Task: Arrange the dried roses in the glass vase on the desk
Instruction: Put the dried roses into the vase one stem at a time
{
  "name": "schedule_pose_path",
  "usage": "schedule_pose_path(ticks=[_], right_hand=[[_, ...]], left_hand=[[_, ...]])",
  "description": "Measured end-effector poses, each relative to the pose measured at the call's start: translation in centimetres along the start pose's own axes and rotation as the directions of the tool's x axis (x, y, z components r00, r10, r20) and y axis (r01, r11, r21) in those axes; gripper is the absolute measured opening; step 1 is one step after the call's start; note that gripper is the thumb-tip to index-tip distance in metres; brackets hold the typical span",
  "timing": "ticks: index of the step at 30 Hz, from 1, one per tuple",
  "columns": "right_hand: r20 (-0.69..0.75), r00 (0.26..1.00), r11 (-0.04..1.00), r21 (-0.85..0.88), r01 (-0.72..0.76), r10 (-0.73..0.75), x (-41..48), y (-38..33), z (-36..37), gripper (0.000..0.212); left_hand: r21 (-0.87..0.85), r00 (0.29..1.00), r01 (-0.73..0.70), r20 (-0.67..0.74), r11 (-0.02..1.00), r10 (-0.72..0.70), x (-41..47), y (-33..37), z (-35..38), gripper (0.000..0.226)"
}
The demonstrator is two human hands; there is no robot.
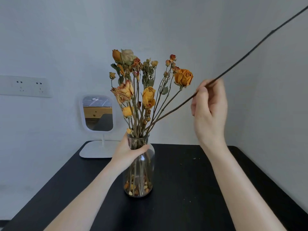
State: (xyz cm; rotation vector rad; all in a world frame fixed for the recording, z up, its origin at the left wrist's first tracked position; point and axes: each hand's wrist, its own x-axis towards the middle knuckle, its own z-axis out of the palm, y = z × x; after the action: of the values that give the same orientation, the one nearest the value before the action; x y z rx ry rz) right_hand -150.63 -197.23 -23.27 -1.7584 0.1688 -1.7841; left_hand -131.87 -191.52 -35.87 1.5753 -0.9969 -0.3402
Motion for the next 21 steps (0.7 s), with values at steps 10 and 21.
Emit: schedule_pose_path(ticks=[10,21], right_hand=[[0.267,0.964,0.976,-0.213,0.051,0.008,-1.3,0.8,2.1,0.016],[0.304,0.953,0.862,-0.477,0.168,-0.018,-0.6,0.1,5.1,0.017]], left_hand=[[0.032,1.000,-0.025,-0.006,0.999,0.025,0.2,-0.4,-0.1,0.051],[0.039,0.998,-0.054,-0.035,0.998,0.056,0.4,-0.8,-0.1,0.058]])
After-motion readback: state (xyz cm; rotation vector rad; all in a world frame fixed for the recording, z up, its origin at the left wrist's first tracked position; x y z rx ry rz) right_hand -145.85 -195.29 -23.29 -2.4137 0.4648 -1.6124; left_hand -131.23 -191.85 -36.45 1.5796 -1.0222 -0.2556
